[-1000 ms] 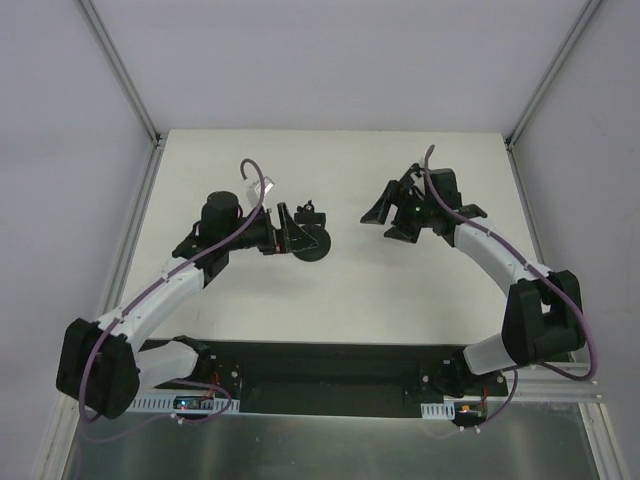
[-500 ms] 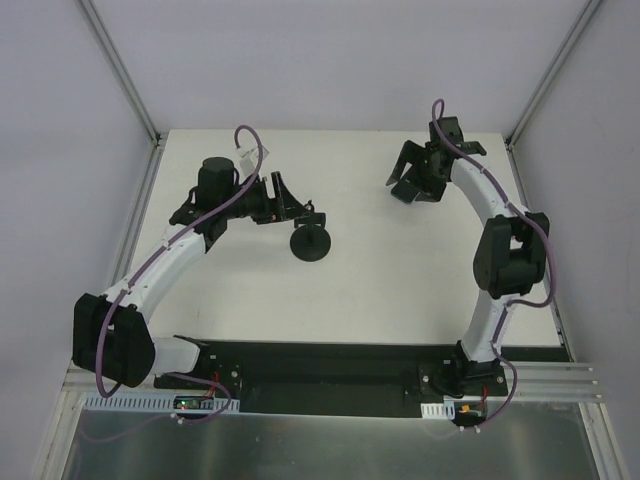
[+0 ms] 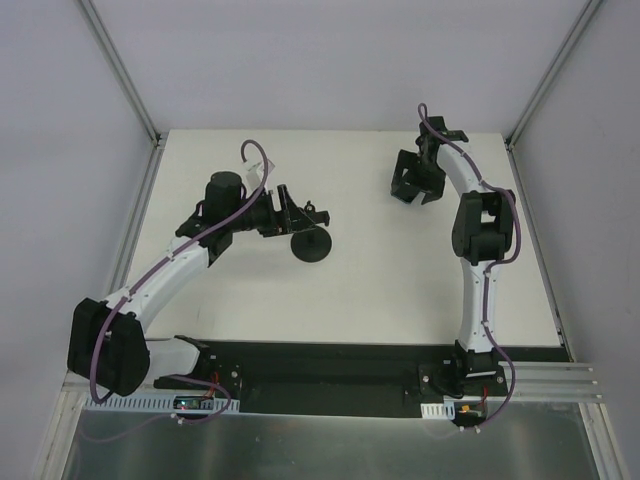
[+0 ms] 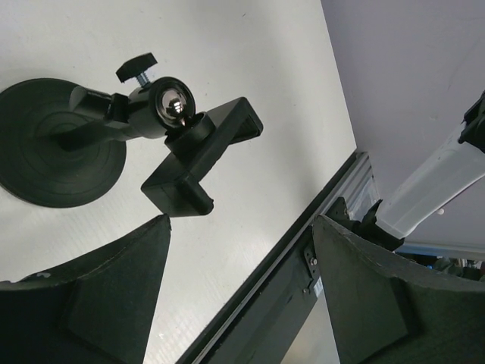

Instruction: Place the phone on the phone stand

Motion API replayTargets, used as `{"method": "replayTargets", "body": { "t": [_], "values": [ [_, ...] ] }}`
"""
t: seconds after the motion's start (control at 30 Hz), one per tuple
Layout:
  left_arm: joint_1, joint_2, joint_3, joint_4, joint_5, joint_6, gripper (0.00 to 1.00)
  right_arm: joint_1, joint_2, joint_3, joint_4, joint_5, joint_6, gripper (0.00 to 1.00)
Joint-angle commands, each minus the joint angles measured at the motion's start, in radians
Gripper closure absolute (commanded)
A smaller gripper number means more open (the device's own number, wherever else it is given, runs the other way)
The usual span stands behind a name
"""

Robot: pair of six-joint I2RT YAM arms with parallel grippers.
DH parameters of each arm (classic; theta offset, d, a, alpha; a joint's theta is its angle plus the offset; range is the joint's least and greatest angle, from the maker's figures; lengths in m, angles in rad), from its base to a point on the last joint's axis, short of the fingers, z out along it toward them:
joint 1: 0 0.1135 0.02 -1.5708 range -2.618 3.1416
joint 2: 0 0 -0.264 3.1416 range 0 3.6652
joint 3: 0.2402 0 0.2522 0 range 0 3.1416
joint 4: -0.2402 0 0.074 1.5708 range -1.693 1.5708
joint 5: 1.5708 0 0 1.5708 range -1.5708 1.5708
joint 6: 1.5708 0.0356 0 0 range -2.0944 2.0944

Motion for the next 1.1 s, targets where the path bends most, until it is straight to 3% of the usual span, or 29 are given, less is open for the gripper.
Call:
{"method": "replayTargets", "body": {
  "t": [0.0,0.27,0.47,0.53,0.63,0.8,0.93,1.07],
  "values": [
    [-0.014,-0.083,-0.044,0.066,-0.016,-0.025,0.25,-0.004,-0.015,0.04,-0.029,0.022,-0.081,0.04],
    [-0.014,-0.275,-0.127,0.035,-0.077,0.026,0.17,-0.019,0.022,0.073,0.009,-0.042,-0.058,0.03],
    [-0.015,-0.332,-0.125,0.004,-0.09,0.052,0.15,0.027,-0.103,-0.14,0.161,-0.203,0.046,0.03],
    [-0.018,-0.329,-0.104,0.0,-0.082,0.051,0.15,0.033,-0.148,-0.143,0.141,-0.177,0.036,0.03],
    [-0.023,-0.316,-0.089,0.0,-0.074,0.043,0.14,0.019,-0.168,-0.105,0.095,-0.105,-0.03,0.03],
    [-0.057,-0.312,-0.079,0.0,-0.12,0.054,0.14,-0.02,-0.046,0.174,-0.026,-0.059,-0.113,0.03],
    [-0.077,-0.31,-0.064,0.0,-0.125,0.038,0.14,-0.042,0.037,0.314,0.011,0.018,-0.197,0.03],
    [-0.113,-0.324,-0.064,-0.01,-0.152,0.029,0.14,-0.037,0.051,0.279,0.149,0.044,-0.34,0.01]
  ]
}}
